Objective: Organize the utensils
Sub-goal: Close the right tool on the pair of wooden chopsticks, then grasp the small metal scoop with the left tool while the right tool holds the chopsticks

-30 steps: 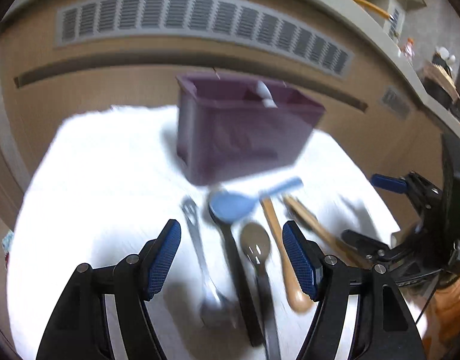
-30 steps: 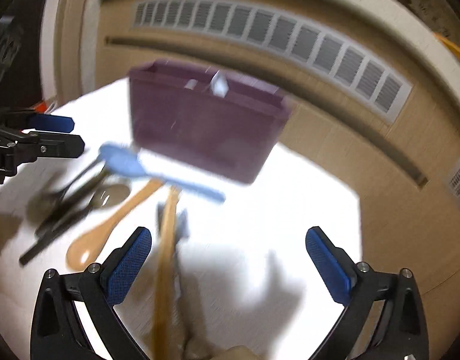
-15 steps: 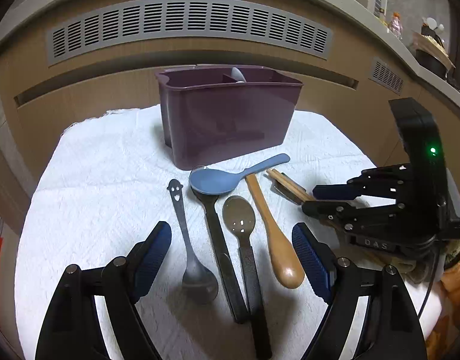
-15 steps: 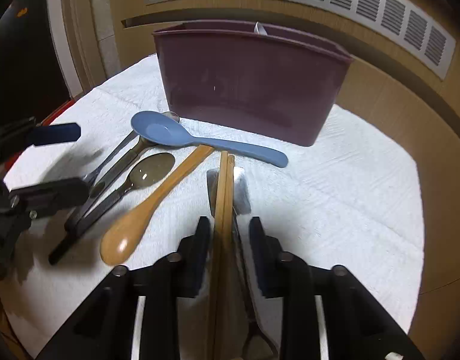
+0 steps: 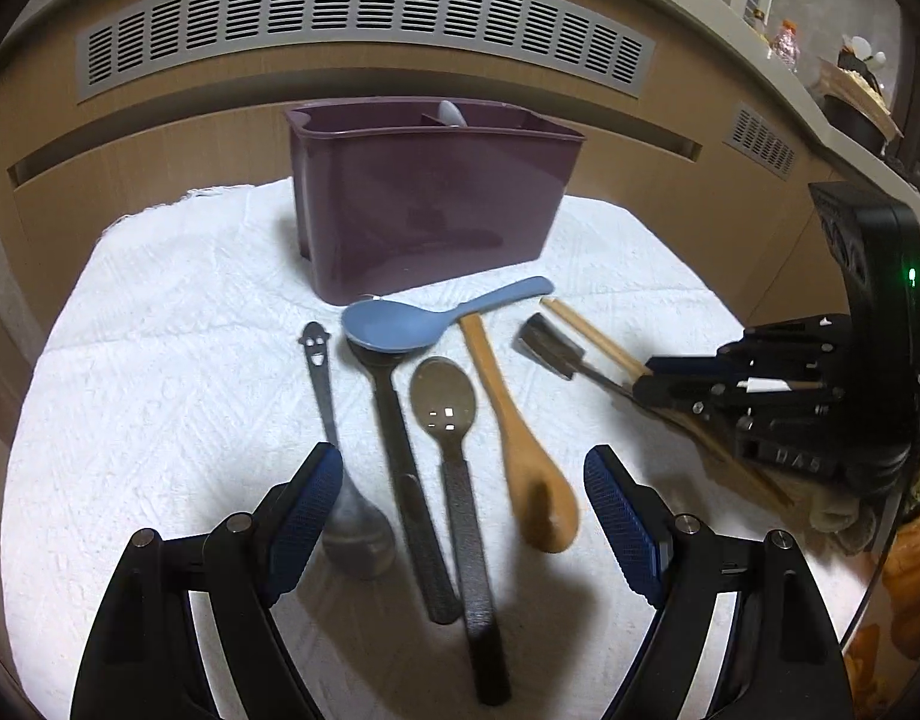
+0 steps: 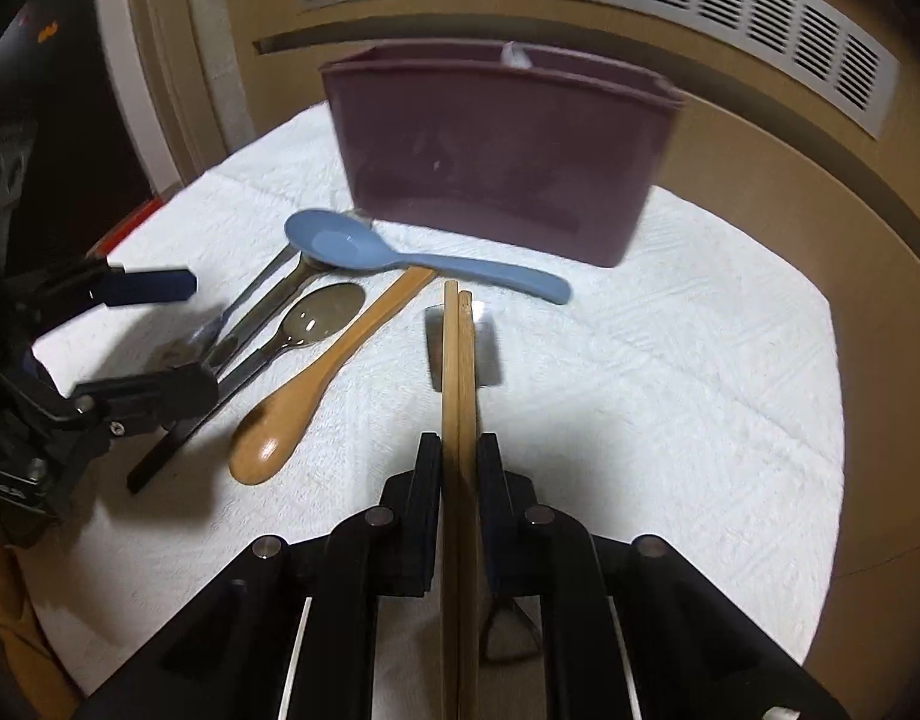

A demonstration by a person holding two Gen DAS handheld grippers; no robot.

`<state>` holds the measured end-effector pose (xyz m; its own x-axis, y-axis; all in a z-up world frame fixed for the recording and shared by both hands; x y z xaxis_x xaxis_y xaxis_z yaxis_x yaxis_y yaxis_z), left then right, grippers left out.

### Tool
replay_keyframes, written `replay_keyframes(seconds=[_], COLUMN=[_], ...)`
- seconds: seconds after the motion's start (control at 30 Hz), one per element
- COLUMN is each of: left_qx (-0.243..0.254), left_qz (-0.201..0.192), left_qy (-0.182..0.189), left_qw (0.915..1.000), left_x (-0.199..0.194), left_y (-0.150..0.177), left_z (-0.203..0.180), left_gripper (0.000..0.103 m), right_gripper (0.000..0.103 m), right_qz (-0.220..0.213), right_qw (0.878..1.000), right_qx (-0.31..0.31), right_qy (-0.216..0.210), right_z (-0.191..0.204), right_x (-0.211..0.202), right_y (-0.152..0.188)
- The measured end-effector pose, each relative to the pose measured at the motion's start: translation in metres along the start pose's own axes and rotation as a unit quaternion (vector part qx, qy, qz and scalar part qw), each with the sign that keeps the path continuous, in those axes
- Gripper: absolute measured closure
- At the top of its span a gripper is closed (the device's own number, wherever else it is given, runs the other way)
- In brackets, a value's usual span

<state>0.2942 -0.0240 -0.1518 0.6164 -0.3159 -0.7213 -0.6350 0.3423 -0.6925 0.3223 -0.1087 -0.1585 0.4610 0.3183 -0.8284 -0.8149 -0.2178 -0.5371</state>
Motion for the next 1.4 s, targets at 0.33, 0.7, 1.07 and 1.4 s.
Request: replay_keyframes(seconds=[0.33,0.7,1.07,1.4], left_qx=[0.013,0.016,-0.015,0.001], left_qz=[0.021,0.07,0.12,0.145], left_qy=[0.058,0.086,0.071,-0.016], left_qw=[0.998,0.9937,0.9902,0.9893], left_x=[0.018,0.055,0.081,0.117], left_y=[-0.025,-0.05,-0.045,-0.064], left_z=[-0.019,-0.049,-0.059,-0.061], left_gripper=[0.031,0.035,0.034,0.035], right_gripper=[0.092,0.091,0.082,0.075], right_qz=[-0.032,-0.027,-0.032,-0.055], right_qw=[0.998,0.993,0.994,0.99], right_qx=[0.035,0.118,0.108,0.123], right_qy=[0.04,-0.005,0.019,0.04], right_z=[-0.04,-0.075,-0.086,-0.095], right_x=[-0.019,-0.022,-0.024,-0.029], right_y=[0.001,0.021,0.033,0.038])
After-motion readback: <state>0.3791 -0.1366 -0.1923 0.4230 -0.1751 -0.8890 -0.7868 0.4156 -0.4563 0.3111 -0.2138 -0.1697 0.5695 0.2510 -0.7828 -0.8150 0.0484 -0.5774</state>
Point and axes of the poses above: each gripper's, at about its wrist camera, not at the fingertips, and x roughly the way its jaws point, z to its left, y to its underside, the point moved 10 cm from there along x, roughly the way its jaws point, and after that the axes turned 15 degrees about x, right-handed, at the moved point
